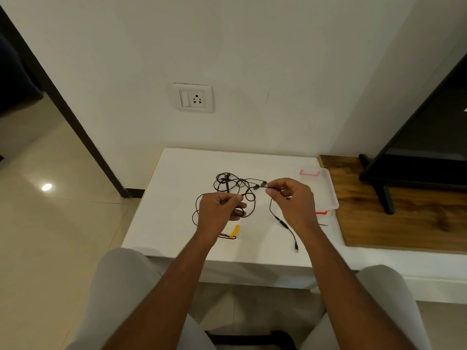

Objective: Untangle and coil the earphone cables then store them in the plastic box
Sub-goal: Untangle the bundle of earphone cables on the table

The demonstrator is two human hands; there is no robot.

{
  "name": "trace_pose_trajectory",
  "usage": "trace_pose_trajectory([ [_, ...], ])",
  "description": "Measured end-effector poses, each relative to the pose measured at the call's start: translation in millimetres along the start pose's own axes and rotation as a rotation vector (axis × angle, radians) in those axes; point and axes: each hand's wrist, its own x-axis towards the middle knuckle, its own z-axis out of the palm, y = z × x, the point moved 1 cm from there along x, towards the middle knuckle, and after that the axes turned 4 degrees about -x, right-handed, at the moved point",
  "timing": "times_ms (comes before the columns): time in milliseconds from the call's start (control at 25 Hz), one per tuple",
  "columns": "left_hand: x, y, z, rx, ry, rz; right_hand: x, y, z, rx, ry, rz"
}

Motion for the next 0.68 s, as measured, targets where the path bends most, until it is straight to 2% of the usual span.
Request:
trace_pose_trajectory([
  [160, -1.3, 2.8, 4.4, -0.004, 0.037, -0.019, 3.0, -17.2, 0.9, -0.265, 0.043, -0.362],
  [280, -2.2, 5.4, 6.4, -0.057, 0.048, -0.04, -3.1, -24.5, 8.2, -0.523, 0.046, -0.486],
  [360, 1.7, 4.9, 3.1, 0.157, 0.035, 0.133, -6.6, -25.9, 14.1, -0.67, 0.081, -0.513],
  [440, 4.8, 5.2, -0.6, 0.524, -0.086, 0.426, 0.7, -31.6, 11.1, -0.845, 0.074, -0.557],
  [520, 4.8, 8.4, -0.4, 0.633, -0.21, 0.555, 19.2, -42.8, 1.5, -0.996, -0.152, -0.53],
  [600, 3.3, 11.1, -0.2, 0.481, -0.298, 0.542, 37.9, -48.6, -5.0, -1.082, -0.447, -0.492],
  [680, -0.1, 13.4, -0.6, 0.261, -0.332, 0.472, 51.3, -43.8, -5.6, -1.156, -0.643, -0.503],
])
